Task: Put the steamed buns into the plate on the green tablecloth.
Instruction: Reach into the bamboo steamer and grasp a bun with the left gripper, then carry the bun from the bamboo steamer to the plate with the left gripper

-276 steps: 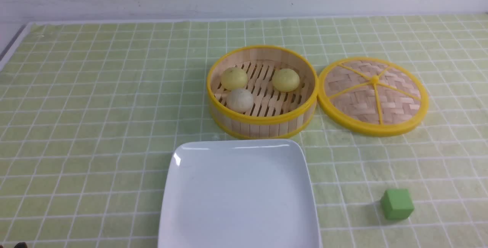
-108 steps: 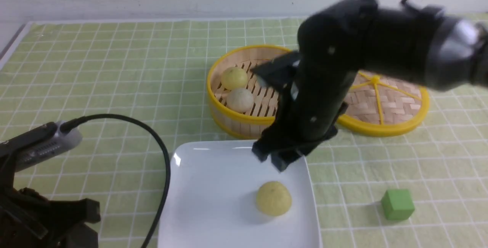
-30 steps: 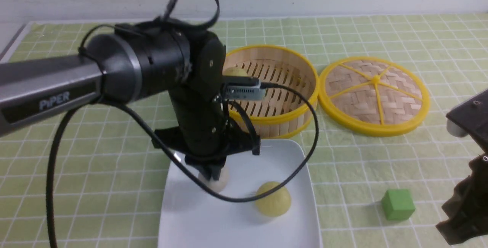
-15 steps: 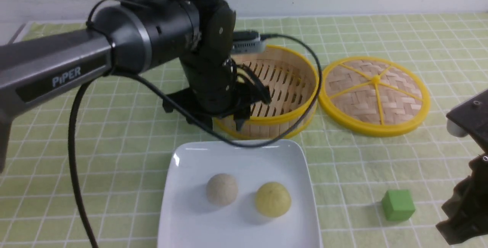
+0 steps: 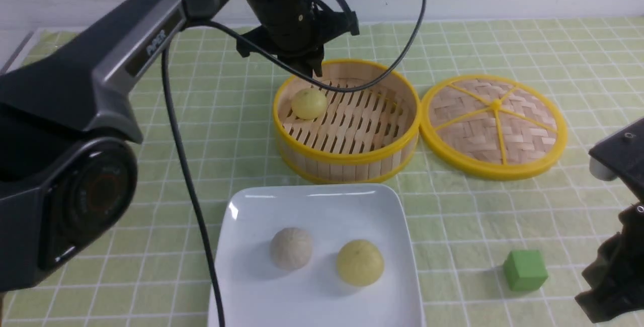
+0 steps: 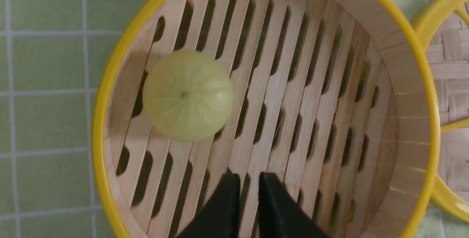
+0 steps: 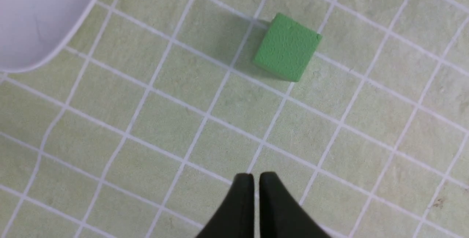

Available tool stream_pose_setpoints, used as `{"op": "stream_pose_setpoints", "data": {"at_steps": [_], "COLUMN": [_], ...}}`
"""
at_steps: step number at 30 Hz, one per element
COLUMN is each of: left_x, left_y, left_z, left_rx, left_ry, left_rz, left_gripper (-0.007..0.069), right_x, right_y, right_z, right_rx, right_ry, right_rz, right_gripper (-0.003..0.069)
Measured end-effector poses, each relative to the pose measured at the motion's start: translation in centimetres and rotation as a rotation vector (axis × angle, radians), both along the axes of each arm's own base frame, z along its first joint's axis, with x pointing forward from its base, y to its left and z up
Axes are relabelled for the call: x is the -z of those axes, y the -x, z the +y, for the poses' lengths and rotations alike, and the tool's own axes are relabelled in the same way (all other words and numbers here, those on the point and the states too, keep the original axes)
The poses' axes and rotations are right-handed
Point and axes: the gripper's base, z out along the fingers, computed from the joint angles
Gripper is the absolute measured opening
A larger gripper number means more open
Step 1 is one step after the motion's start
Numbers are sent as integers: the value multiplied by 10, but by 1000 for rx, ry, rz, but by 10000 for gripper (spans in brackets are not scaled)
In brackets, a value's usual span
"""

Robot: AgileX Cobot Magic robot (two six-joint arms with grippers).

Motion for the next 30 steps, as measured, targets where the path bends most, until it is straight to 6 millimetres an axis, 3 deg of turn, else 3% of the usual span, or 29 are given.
{"op": "stream_pose_setpoints", "data": {"at_steps": [3,4,7,11,14,19,21,24,25,28,30], "left_x": [10,22,39,57,68,78,72,48,48,-20,-47], "left_y": [-9,-15,-24,-32,-36,-36,-33,-25,-24,-4,6], "left_z": [2,3,3,-1,-4,-5,-5,-3,-3,7,12], "left_rx": [-7,-12,-16,-11,-7,-7,-8,1,3,33,42], "left_ry": [-57,-99,-134,-128,-124,-121,-113,-103,-105,-96,-84], "left_rz": [-26,-39,-55,-76,-82,-41,-25,-4,3,-59,-106], "left_gripper": [234,288,351,362,337,90,35,20,20,19,19], "right_x": [0,0,0,0,0,0,0,0,0,0,0], "right_y": [0,0,0,0,0,0,0,0,0,0,0], "right_z": [0,0,0,0,0,0,0,0,0,0,0], "right_rx": [0,0,0,0,0,0,0,0,0,0,0], "right_ry": [-2,-4,-4,-4,-4,-4,-4,-4,-4,-4,-4], "right_rz": [-1,-2,-2,-2,-2,-2,-2,-2,-2,-2,-2], "right_gripper": [50,53,57,63,67,76,78,80,81,85,87]}}
